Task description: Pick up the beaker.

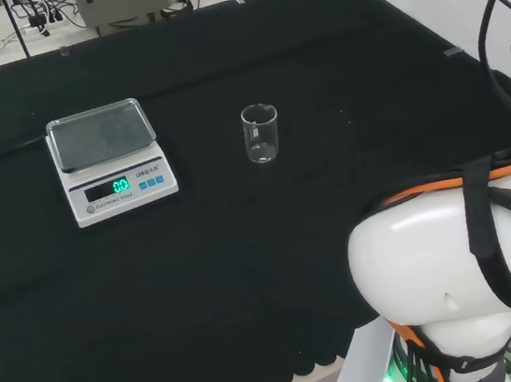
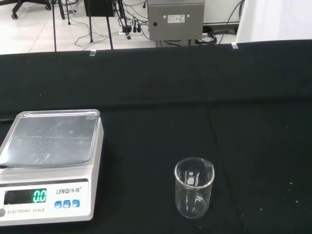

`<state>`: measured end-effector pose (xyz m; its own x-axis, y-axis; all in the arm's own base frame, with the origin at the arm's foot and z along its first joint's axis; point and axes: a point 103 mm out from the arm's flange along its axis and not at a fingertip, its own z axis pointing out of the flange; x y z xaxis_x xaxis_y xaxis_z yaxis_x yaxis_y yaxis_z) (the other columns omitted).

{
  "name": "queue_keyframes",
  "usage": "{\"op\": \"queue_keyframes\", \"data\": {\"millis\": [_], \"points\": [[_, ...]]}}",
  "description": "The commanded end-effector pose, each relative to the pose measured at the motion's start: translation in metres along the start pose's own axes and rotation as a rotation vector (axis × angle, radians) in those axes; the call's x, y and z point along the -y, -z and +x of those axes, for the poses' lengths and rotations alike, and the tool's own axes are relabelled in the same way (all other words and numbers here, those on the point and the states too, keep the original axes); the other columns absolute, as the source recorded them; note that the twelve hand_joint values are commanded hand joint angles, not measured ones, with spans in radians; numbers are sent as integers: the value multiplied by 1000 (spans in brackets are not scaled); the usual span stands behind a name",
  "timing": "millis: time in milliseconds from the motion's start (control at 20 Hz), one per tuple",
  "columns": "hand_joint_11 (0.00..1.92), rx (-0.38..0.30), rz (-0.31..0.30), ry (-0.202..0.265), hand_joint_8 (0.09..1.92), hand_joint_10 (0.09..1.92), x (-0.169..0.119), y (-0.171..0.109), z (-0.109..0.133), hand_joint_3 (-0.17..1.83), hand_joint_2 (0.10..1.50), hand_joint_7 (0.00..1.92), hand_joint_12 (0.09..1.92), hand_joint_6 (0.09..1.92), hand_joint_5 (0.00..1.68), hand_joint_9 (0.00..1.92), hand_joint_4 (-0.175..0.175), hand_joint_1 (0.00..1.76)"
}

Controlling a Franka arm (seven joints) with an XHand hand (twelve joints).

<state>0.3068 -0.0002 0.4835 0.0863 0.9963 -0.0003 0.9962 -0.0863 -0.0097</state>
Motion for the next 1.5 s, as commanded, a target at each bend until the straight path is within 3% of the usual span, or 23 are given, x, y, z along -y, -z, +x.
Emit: {"op": "queue_keyframes", "data": {"millis": [50,450,750,900,1000,1200,1500], "points": [[0,10,-12,-6,695,879,-2,-1,-1,-122,858,82,1463,87,141,239,9,683],[0,15,-23,-24,691,864,-21,-21,-4,-136,850,98,1481,87,146,263,16,662],[0,79,-37,85,675,859,-77,-76,69,-146,848,59,1364,87,91,220,18,667],[0,43,-9,108,669,864,-103,-105,75,-150,847,24,1305,87,59,170,21,673],[0,15,6,117,665,863,-117,-123,68,-151,846,8,1284,87,48,142,21,678],[0,-24,49,128,624,868,-142,-155,32,-151,846,0,1240,87,39,108,22,685],[0,-67,111,98,592,869,-161,-200,-22,-151,846,0,1219,87,34,89,23,689]]}}
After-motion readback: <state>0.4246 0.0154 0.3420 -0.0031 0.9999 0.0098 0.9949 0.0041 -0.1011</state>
